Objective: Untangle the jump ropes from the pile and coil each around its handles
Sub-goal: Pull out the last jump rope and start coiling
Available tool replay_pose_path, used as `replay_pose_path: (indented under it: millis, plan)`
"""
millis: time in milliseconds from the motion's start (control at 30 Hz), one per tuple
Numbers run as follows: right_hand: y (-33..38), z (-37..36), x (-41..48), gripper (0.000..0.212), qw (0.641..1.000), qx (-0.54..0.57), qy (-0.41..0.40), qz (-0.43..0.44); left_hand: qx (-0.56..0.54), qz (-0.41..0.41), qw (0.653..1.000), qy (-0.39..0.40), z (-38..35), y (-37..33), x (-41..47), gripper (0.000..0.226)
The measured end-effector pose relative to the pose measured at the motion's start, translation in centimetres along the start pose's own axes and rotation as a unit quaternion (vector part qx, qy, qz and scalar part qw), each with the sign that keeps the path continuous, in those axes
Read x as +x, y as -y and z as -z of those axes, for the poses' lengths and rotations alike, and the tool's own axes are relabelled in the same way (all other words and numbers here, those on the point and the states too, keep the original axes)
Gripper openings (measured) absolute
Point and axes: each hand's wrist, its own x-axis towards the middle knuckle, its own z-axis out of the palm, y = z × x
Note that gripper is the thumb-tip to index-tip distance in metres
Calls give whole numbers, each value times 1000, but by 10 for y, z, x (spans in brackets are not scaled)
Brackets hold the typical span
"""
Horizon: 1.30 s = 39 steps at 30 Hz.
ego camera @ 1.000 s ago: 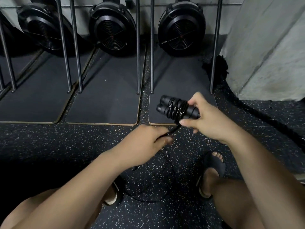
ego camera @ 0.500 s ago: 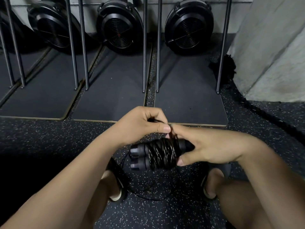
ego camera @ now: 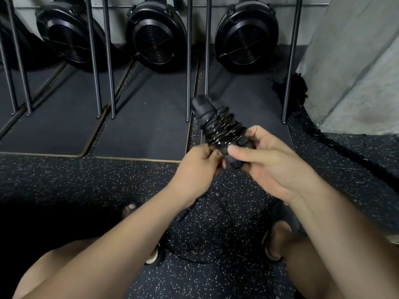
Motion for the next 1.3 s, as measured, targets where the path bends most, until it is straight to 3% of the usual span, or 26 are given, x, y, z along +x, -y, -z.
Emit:
replay_pose_path:
  millis: [133,267,367,500,600,733,900,1033,1233,1300]
  plan:
    - [1,13,7,76,975,-210,-54,-56,34,47,998,16,5,4,-2,28]
    - [8,14,5,85,931,-353,-6,-95,82,29,996,29,8,8,-1,30]
    - [9,11,3,63,954,-291,5,-68,85,11,996,20,8,10,-2,28]
    - [7,19,9,67,991,-107,-48,-66,32,-37,999,7,7,2,-6,21]
    - [3,19,12,71,992,-73,-90,-44,42,-54,997,21,3,0,-8,26]
    - [-5,20,14,77,982,-135,-133,12,49,-44,997,27,-1,0,-10,21]
    - [-9,15,13,58,938,-291,-158,100,-87,8,995,48,2,-1,-6,22]
    - [-14,14,14,61,904,-388,-143,112,-213,98,970,65,14,-3,2,21]
    - [-12,10,14,55,930,-357,-75,46,-316,189,928,48,37,-7,7,17]
    - [-14,8,15,58,932,-355,-63,21,-264,145,954,2,39,-2,9,15]
